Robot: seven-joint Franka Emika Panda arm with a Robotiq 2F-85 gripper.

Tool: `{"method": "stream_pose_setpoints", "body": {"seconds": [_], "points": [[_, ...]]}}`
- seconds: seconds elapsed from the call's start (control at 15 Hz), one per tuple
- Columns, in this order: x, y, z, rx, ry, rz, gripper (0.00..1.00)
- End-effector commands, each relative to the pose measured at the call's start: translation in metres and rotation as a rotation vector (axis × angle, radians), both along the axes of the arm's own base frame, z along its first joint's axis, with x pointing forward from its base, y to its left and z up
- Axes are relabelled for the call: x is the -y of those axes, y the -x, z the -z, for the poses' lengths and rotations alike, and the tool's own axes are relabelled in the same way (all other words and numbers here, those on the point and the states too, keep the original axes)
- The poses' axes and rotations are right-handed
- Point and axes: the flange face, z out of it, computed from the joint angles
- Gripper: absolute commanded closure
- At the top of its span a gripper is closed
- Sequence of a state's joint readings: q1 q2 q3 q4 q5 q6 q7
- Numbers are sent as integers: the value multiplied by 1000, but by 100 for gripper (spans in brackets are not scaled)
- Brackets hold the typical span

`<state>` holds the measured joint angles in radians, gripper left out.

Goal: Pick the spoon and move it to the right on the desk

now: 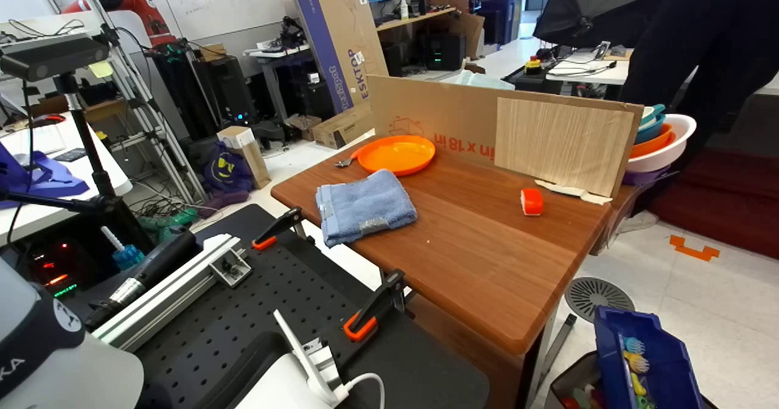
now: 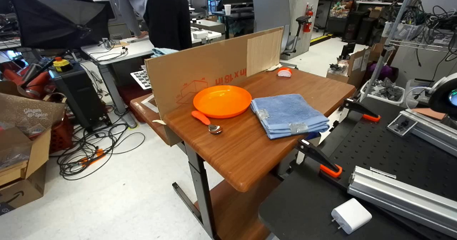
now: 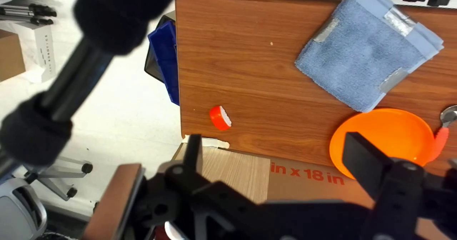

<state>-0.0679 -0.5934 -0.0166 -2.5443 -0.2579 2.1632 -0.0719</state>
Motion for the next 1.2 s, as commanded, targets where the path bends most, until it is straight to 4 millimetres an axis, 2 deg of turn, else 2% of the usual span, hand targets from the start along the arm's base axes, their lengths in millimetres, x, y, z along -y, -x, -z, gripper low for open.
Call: {"method": "stream_pose_setpoints", "body": {"seconds": [0.0,0.27,1.13], "points": [[-16,-16,13,7,-55,31,0],[-42,-34,36,19,-104,54,0],[-128,-76,138,-15,-240,123,0]]}}
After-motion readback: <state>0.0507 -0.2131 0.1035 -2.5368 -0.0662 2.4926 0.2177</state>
